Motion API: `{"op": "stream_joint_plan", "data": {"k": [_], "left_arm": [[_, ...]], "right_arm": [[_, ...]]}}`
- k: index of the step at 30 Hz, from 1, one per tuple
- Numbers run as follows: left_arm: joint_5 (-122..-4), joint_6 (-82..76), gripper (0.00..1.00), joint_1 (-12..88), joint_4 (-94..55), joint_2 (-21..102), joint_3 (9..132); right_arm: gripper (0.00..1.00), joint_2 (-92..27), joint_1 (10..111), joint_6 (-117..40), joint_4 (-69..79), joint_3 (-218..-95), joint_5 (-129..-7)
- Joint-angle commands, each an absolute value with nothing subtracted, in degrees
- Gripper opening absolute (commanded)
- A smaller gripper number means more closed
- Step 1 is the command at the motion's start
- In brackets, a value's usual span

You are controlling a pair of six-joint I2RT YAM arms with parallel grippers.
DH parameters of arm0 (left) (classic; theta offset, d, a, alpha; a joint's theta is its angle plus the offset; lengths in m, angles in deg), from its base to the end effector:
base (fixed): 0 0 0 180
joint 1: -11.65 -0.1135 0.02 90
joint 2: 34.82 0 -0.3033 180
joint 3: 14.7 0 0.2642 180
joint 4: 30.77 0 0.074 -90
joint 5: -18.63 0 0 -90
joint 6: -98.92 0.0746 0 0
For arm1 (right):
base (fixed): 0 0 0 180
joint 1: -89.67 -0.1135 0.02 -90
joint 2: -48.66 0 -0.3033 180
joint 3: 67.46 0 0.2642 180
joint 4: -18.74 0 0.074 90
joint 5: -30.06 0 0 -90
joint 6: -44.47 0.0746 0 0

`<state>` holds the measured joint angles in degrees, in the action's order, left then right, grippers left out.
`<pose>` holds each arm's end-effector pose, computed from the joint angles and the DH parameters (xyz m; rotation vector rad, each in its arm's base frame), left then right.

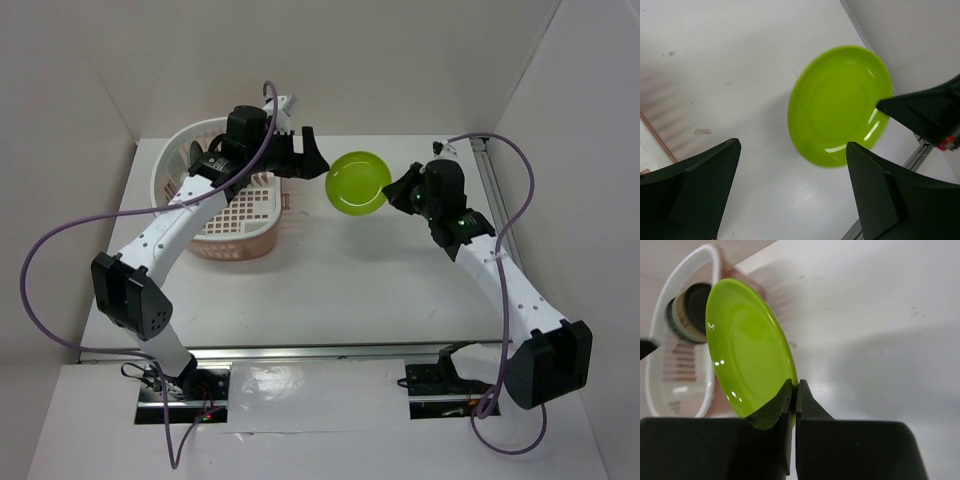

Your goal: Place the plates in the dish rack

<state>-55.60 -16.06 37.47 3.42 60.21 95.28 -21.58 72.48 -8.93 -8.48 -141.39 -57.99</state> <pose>0.3868 -0.2097 0.4357 0.2091 1.9775 -0.8504 0.3039 0.0914 0.3566 0.3639 1.9940 0.5700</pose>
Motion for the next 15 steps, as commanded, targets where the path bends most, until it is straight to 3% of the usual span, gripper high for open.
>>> {"op": "stream_joint_plan", "data": {"k": [1,7,10,12,13,15], "left_arm": [[-54.9,-17.5,1.0,37.8,3.0,62.4,98.4],[-52.7,-17.5,0.95,37.8,2.5,63.7,97.7],[-50.0,-17.5,0.82,37.8,1.9,64.2,96.6],[-49.0,-17.5,0.66,37.8,0.7,64.2,96.0],[-48.3,-17.5,0.45,37.8,0.7,64.2,96.0],[-48.3,-18.0,0.14,37.8,0.7,64.2,96.0]], "right_arm": [[0.0,-18.6,73.5,-13.8,1.0,-139.7,-72.5],[0.0,-17.3,73.5,-13.8,4.1,-139.7,-77.3],[0.0,-17.3,74.1,-13.8,4.7,-139.7,-78.3],[0.0,-18.0,74.6,-13.8,4.7,-140.3,-78.8],[0.0,-18.6,74.6,-13.8,5.4,-140.3,-79.4],[0.0,-19.1,74.6,-13.3,5.4,-140.3,-79.4]]}}
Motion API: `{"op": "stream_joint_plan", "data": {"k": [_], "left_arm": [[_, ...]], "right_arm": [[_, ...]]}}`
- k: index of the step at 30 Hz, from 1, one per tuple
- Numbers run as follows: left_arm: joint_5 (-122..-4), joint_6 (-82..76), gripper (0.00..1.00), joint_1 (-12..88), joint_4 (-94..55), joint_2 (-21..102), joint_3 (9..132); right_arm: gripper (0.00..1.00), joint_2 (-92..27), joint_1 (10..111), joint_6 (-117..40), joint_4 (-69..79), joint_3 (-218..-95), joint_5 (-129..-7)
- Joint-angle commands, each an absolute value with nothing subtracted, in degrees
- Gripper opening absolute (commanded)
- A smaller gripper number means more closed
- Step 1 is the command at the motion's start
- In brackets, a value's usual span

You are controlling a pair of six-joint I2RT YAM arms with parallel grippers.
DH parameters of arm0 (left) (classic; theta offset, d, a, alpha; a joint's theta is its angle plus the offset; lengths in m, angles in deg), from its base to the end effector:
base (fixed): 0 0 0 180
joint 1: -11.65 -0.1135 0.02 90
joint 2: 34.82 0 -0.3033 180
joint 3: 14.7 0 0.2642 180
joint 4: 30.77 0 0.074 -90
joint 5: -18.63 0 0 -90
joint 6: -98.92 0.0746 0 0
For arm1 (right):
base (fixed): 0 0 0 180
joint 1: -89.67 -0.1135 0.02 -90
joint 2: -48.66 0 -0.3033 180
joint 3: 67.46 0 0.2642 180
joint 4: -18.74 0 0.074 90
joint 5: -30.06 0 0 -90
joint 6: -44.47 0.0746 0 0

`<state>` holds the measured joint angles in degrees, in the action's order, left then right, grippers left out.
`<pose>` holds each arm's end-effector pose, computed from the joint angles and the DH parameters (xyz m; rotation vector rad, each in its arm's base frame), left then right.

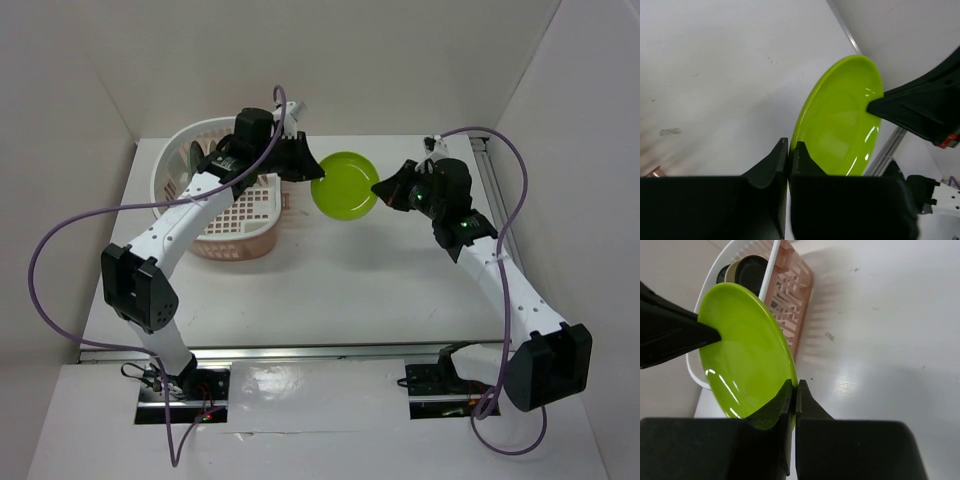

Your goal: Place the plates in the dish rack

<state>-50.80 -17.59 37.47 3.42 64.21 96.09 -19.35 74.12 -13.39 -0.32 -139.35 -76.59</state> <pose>0.4020 -0.2236 0.4120 0.2359 2.0459 -0.9361 0.2933 0.1038 0.3745 0.0636 1.9088 0.8409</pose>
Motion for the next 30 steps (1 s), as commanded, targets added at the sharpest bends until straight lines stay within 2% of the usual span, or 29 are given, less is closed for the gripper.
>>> {"op": "stream_joint_plan", "data": {"k": [1,2,4,5,6,7,10,13,16,23,30], "left_arm": [[-48.3,-18.0,0.07,37.8,0.7,64.2,96.0],[-47.7,-18.0,0.0,37.8,0.7,64.8,96.0],[-47.2,-18.0,0.0,37.8,0.7,64.8,96.6],[-47.2,-18.0,0.0,37.8,0.7,64.8,97.5],[-47.2,-18.0,0.0,37.8,0.7,64.8,98.0],[-48.2,-18.0,0.0,37.8,1.4,64.8,98.8],[-52.8,-18.0,0.0,37.2,3.2,64.8,103.3],[-64.6,-16.5,0.0,36.7,6.3,64.8,109.4],[-81.3,-11.4,0.0,36.7,8.7,66.1,115.0],[-104.4,-3.4,0.0,33.2,4.4,67.3,115.0],[-119.3,9.3,0.0,33.2,-4.8,71.9,110.9]], "right_arm": [[0.0,-19.1,74.6,-13.3,6.0,-140.3,-79.4],[0.0,-19.1,74.6,-12.6,6.0,-140.3,-78.8],[0.18,-19.6,74.6,-11.9,6.0,-140.3,-77.9],[0.41,-19.6,74.6,-11.9,6.5,-140.3,-77.9],[0.8,-19.6,74.6,-11.3,6.5,-140.3,-76.8],[1.0,-19.6,74.6,-11.3,5.4,-140.3,-75.7],[1.0,-19.6,74.6,-11.3,3.1,-140.3,-72.6],[1.0,-20.2,74.6,-11.3,-1.0,-140.3,-68.1],[1.0,-21.4,75.2,-12.0,-3.3,-139.0,-66.8],[1.0,-24.3,75.2,-13.0,-5.5,-137.0,-69.6],[1.0,-25.4,75.2,-13.5,-5.5,-135.9,-71.9]]}}
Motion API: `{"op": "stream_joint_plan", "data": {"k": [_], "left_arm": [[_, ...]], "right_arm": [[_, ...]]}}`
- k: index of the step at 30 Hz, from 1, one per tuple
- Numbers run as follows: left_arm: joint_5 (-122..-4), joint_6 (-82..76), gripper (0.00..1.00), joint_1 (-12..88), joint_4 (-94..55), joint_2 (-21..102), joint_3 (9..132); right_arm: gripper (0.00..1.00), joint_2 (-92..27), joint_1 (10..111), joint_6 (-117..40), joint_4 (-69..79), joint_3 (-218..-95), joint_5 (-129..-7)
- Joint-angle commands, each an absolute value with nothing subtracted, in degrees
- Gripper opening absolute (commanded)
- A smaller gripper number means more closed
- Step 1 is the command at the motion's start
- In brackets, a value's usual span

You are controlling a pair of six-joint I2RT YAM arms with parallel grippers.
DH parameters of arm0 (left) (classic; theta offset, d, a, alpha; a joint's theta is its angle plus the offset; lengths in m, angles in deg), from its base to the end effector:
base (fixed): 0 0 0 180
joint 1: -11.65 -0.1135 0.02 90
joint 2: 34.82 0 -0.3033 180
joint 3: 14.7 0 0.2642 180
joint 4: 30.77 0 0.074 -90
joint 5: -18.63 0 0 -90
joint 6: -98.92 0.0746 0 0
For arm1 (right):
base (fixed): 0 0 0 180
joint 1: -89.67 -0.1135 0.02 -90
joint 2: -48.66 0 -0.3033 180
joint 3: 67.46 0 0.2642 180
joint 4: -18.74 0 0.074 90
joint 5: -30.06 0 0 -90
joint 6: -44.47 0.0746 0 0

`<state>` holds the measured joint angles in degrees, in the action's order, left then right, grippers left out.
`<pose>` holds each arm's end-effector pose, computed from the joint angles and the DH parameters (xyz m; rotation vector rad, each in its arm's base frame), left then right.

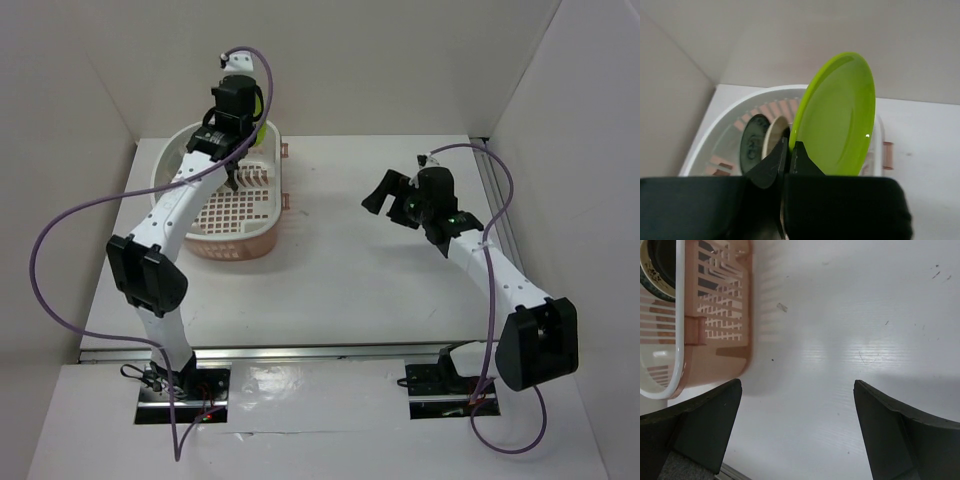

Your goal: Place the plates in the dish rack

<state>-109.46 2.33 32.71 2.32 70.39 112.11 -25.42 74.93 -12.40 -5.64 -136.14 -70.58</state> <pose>0.4601 -0.1278 0.4770 -0.2568 1.7147 0.2335 0.3134 0.0967 0.3071 0.2295 2.1459 0.6904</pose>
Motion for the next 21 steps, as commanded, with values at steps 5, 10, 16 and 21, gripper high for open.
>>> {"op": "stream_joint_plan", "data": {"k": [5,10,16,21], "left_arm": [[-123.2,12.7,0.0,33.2,-8.8,75.5,109.7],[-124.9,12.7,0.0,32.7,-9.4,79.3,110.7],[-124.4,10.9,0.0,32.7,-8.9,81.5,108.8],[-123.8,7.4,0.0,32.7,-6.5,83.6,108.2]], "right_arm": [[1.0,-26.0,75.2,-14.1,-5.5,-135.9,-73.0],[1.0,-26.0,75.2,-14.1,-5.5,-135.9,-73.0],[1.0,-26.5,75.2,-14.6,-5.5,-135.9,-73.0],[1.0,-26.5,75.2,-14.6,-5.5,-135.9,-73.0]]}}
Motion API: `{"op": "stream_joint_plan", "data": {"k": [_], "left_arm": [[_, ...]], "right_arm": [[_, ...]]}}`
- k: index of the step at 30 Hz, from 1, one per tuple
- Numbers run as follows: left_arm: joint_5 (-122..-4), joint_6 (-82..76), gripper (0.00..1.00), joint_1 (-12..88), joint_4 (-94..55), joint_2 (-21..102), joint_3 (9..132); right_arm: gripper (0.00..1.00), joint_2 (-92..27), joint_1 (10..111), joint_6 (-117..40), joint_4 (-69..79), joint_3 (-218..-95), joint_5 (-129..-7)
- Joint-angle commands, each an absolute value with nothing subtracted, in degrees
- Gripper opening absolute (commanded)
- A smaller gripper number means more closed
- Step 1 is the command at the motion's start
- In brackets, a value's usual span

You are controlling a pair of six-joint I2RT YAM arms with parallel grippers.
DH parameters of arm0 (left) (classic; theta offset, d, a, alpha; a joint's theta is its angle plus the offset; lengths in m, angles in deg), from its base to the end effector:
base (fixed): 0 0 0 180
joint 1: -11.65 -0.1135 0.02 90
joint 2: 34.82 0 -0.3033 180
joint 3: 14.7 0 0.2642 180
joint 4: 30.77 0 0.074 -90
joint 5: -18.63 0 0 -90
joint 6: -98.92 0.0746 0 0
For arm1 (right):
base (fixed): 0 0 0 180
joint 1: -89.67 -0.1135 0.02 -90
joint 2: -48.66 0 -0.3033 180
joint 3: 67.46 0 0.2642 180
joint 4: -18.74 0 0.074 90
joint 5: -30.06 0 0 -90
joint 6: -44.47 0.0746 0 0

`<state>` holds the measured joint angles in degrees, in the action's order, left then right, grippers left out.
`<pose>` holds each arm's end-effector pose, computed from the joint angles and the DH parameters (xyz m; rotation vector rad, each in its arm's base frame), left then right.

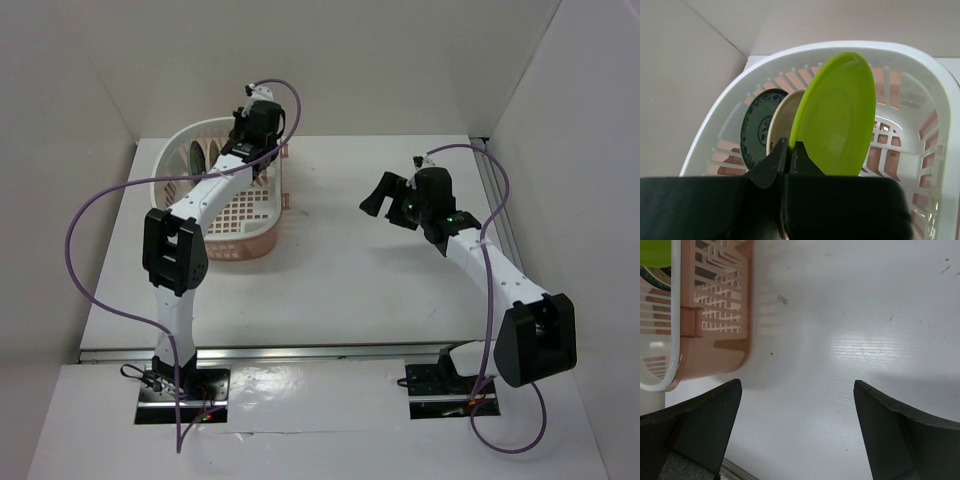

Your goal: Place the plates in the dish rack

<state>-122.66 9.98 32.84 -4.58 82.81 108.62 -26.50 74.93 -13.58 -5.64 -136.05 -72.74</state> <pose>0.5213 -0.1397 0.3662 -0.2329 1.8191 0.6115 0.3155 0.1001 0.3010 0.1889 2.1724 0.7125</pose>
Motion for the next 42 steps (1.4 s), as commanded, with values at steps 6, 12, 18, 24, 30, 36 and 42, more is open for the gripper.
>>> {"op": "stream_joint_plan", "data": {"k": [6,12,18,24,30,36,42], "left_arm": [[-123.8,6.3,0.0,32.7,-6.0,85.6,108.2],[-123.8,6.3,0.0,32.7,-5.4,87.2,108.2],[-123.8,6.3,0.0,32.7,-5.4,88.4,108.2],[-123.1,5.2,0.0,33.2,-4.9,89.5,108.2],[-121.0,3.4,0.19,33.2,-2.2,90.6,109.4],[-120.5,2.8,0.49,33.2,-1.1,90.6,110.0],[-120.0,2.8,0.77,33.2,-1.1,88.9,110.0]], "right_arm": [[1.0,-27.0,75.2,-14.6,-5.5,-135.9,-73.6],[1.0,-27.0,75.2,-15.1,-5.5,-135.9,-73.6],[1.0,-27.0,75.2,-15.1,-4.9,-135.9,-74.1],[1.0,-27.0,75.2,-15.6,-4.9,-135.9,-74.6],[1.0,-27.0,74.6,-16.2,-4.9,-135.9,-74.6],[1.0,-27.0,74.6,-16.2,-4.9,-135.9,-75.1],[1.0,-27.0,74.6,-16.2,-4.4,-135.9,-75.7]]}}
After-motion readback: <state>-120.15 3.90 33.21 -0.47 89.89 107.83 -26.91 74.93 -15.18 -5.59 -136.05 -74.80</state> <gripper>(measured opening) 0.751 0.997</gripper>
